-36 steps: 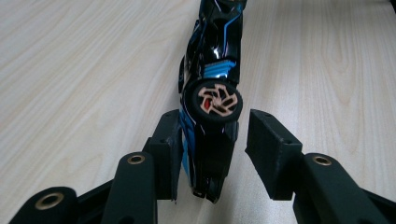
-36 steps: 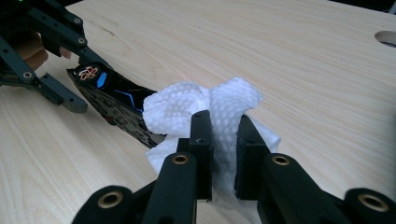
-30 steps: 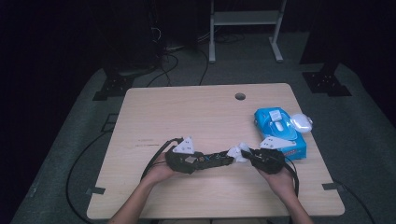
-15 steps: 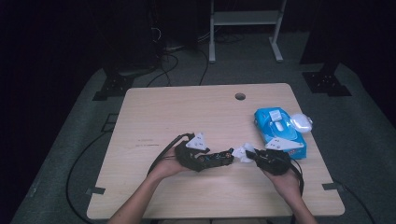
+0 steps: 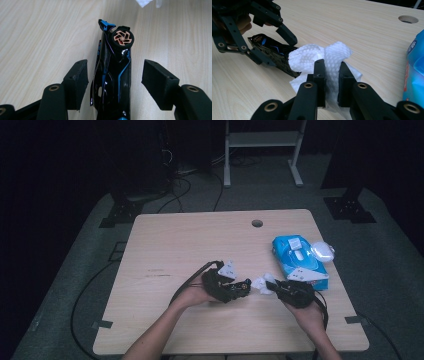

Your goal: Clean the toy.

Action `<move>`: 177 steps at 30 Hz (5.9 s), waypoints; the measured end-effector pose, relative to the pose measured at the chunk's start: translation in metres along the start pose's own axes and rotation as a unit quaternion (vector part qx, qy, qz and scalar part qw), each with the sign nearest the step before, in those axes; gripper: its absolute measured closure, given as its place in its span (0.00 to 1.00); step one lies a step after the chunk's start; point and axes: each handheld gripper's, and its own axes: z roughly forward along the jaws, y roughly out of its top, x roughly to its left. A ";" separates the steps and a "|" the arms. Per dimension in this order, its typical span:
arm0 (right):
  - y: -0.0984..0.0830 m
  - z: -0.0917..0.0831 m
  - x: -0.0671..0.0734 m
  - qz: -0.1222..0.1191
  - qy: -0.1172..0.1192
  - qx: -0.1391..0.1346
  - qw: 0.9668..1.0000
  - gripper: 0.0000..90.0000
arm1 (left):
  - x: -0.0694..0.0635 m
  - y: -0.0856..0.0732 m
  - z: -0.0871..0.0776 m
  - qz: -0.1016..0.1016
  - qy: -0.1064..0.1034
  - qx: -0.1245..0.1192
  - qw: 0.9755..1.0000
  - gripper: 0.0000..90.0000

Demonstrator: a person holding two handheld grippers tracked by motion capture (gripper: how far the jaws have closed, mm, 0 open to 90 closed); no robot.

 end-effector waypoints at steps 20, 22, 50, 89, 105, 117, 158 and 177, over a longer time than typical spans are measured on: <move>0.000 -0.001 -0.001 0.004 -0.003 -0.003 1.000 0.89 | 0.001 0.015 0.019 0.010 0.009 0.052 0.999 0.57; 0.000 0.000 -0.001 0.003 -0.002 -0.004 1.000 0.89 | 0.000 0.015 0.020 0.012 0.012 0.058 0.998 0.58; 0.004 0.000 -0.005 0.042 0.033 -0.030 0.998 0.89 | -0.005 0.020 -0.004 0.007 0.004 -0.029 1.000 0.64; 0.043 0.025 0.032 0.000 0.074 -0.054 0.996 0.89 | -0.008 -0.030 -0.041 -0.043 0.003 -0.183 0.982 0.65; 0.040 0.027 0.028 0.015 0.090 -0.060 0.994 0.89 | -0.008 -0.028 -0.041 -0.039 0.003 -0.178 0.983 0.65; 0.065 0.028 0.055 -0.025 0.113 -0.070 0.991 0.89 | -0.010 -0.020 -0.039 -0.026 0.007 -0.169 0.985 0.65; 0.043 0.027 0.032 0.016 0.097 -0.071 0.993 0.89 | -0.007 -0.030 -0.049 -0.039 -0.003 -0.187 0.982 0.65; 0.069 0.031 0.066 -0.048 0.112 -0.071 0.990 0.89 | -0.010 -0.023 -0.044 -0.030 -0.001 -0.174 0.984 0.65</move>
